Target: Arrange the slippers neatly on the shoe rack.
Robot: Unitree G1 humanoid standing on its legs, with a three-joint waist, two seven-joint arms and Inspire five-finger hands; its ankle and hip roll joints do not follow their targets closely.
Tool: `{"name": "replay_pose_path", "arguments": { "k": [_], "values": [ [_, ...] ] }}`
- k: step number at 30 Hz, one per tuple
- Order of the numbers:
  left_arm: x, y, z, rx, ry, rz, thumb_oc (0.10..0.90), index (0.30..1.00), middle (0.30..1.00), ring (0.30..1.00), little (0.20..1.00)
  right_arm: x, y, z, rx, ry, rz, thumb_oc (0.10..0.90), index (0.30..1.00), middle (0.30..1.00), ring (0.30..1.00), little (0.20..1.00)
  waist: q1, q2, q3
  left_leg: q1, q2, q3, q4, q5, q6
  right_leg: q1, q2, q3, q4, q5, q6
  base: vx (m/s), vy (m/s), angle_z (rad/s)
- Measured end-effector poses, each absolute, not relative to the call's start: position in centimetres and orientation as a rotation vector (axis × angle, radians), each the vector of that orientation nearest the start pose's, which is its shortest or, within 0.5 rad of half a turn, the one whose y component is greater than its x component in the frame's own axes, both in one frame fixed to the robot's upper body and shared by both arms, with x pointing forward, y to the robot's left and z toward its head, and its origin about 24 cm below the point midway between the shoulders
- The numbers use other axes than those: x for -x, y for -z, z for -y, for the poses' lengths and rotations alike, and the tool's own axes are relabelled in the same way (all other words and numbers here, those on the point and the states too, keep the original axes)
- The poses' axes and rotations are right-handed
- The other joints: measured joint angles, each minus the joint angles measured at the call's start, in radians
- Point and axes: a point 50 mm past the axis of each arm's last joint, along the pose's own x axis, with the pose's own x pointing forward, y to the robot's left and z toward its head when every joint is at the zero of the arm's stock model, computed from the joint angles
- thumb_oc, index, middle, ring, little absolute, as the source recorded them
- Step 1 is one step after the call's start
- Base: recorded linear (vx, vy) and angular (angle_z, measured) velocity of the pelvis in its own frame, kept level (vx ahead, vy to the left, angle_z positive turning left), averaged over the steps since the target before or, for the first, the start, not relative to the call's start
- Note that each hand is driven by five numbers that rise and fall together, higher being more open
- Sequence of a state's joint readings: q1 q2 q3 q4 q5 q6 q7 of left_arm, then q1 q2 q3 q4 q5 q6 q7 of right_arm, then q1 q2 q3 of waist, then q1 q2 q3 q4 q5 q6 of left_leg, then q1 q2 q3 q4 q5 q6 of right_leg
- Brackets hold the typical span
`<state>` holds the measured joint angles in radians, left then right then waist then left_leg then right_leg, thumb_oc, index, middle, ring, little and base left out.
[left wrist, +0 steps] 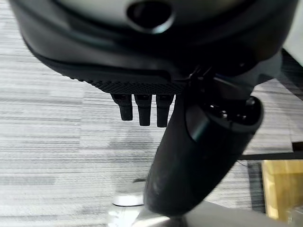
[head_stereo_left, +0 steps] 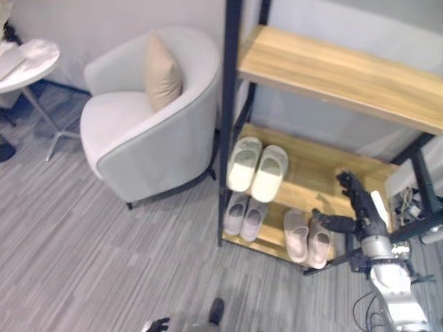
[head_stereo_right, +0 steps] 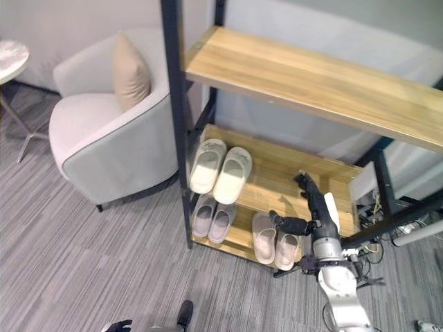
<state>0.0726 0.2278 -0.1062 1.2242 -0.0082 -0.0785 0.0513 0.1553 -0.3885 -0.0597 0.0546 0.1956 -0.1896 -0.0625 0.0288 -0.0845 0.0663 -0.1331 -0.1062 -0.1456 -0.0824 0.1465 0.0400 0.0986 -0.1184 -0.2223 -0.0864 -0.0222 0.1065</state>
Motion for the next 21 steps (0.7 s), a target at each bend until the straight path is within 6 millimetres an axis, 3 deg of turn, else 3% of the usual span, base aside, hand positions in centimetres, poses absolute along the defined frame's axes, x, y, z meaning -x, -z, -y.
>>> {"name": "replay_pose_path", "arguments": {
  "k": [2, 7, 9, 14, 18, 21],
  "values": [
    [-6.4, 16.4, -23.3, -0.192, -0.137, -1.202, 0.800, 0.900, 0.900, 0.900, 0.900, -20.1, -2.1, 25.3, 0.138, 0.145, -0.066, 0.800, 0.900, 0.900, 0.900, 0.900, -0.003, 0.019, -0.014, 0.003, 0.003, 0.002, -0.002, -0.002, 0.002, 0.001, 0.000, 0.002, 0.000, 0.001, -0.002, -0.08, -0.056, -0.03],
    [-5.6, 16.5, -23.3, -0.182, -0.144, -1.212, 0.800, 0.900, 0.900, 0.900, 0.900, -17.3, 2.9, 25.8, 0.043, 0.182, -0.279, 0.800, 0.900, 0.900, 0.900, 0.900, -0.009, 0.019, -0.044, 0.017, 0.015, 0.028, -0.001, -0.002, 0.000, 0.001, 0.004, 0.027, 0.000, -0.002, -0.008, -0.07, -0.060, -0.12],
    [-5.4, 16.6, -23.2, -0.181, -0.141, -1.214, 0.800, 0.900, 0.900, 0.900, 0.900, -15.3, 5.9, 26.7, 0.073, 0.232, -0.441, 0.800, 0.900, 0.900, 0.900, 0.900, -0.028, 0.024, -0.045, 0.019, 0.019, 0.033, -0.002, 0.002, -0.006, -0.001, 0.006, 0.044, -0.001, 0.002, -0.008, -0.08, -0.051, -0.18],
    [-4.7, 16.7, -23.3, -0.190, -0.134, -1.240, 0.800, 0.900, 0.900, 0.900, 0.900, -12.0, 10.5, 27.0, 0.191, 0.272, -0.719, 0.800, 0.900, 0.900, 0.900, 0.900, -0.049, 0.031, -0.049, 0.042, 0.031, 0.077, -0.002, -0.007, -0.003, 0.001, 0.008, 0.083, -0.007, 0.005, -0.004, -0.04, -0.037, -0.28],
    [-5.1, 16.7, -23.2, -0.217, -0.110, -1.238, 0.800, 0.900, 0.900, 0.900, 0.900, -7.2, 14.2, 26.8, 0.230, 0.298, -1.012, 0.800, 0.900, 0.900, 0.900, 0.900, -0.054, 0.044, -0.053, 0.058, 0.039, 0.095, -0.002, -0.015, 0.002, 0.007, 0.013, 0.107, -0.007, 0.006, -0.003, -0.01, -0.041, -0.17],
    [-5.2, 16.7, -23.0, -0.234, -0.088, -1.239, 0.800, 0.900, 0.900, 0.900, 0.900, -3.4, 15.7, 26.5, 0.216, 0.326, -1.214, 0.800, 0.900, 0.900, 0.900, 0.900, -0.054, 0.049, -0.055, 0.067, 0.041, 0.095, -0.003, -0.018, 0.002, 0.016, 0.015, 0.107, -0.007, 0.005, -0.005, 0.00, -0.057, -0.01]
  ]
}}
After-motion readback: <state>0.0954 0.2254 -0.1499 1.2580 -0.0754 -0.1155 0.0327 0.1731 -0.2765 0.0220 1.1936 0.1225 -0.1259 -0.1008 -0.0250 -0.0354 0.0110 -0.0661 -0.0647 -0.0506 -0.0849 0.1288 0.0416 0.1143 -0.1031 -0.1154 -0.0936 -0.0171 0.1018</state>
